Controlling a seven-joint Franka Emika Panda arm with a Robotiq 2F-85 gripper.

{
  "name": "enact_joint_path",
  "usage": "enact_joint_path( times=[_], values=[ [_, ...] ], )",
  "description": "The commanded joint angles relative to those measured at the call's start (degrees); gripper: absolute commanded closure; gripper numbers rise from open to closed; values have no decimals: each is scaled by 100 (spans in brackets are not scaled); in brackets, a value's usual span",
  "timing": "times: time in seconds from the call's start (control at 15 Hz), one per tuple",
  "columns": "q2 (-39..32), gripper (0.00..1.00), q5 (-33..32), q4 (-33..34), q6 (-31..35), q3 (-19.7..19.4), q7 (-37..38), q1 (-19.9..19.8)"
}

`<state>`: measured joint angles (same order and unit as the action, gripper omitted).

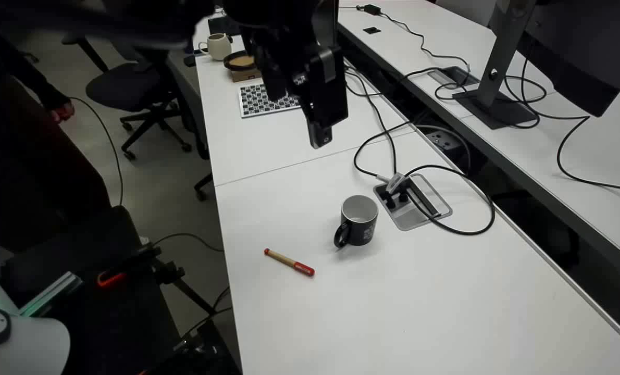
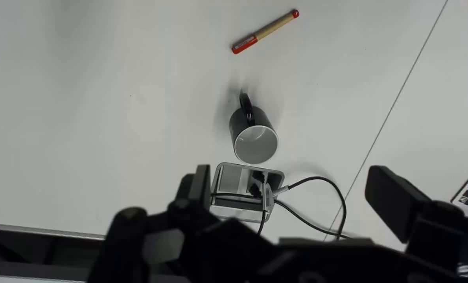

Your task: Move the black mug from the left to the right

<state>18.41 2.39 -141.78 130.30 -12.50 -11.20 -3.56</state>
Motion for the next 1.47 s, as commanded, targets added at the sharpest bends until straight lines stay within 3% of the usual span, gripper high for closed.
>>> enact_joint_path(
  times=[0.0, 0.33, 0.87, 1.07, 1.4],
  values=[
    [-7, 0, 40, 9, -14, 94, -29, -98],
    [-182, 0, -336, -47, 173, 338, 150, -141],
    [-205, 0, -226, -19, 38, 349, 54, -120],
    [-231, 0, -598, -99, 320, 440, 281, -231],
    [-542, 0, -1668, -292, 1193, 914, 988, -296]
  ],
)
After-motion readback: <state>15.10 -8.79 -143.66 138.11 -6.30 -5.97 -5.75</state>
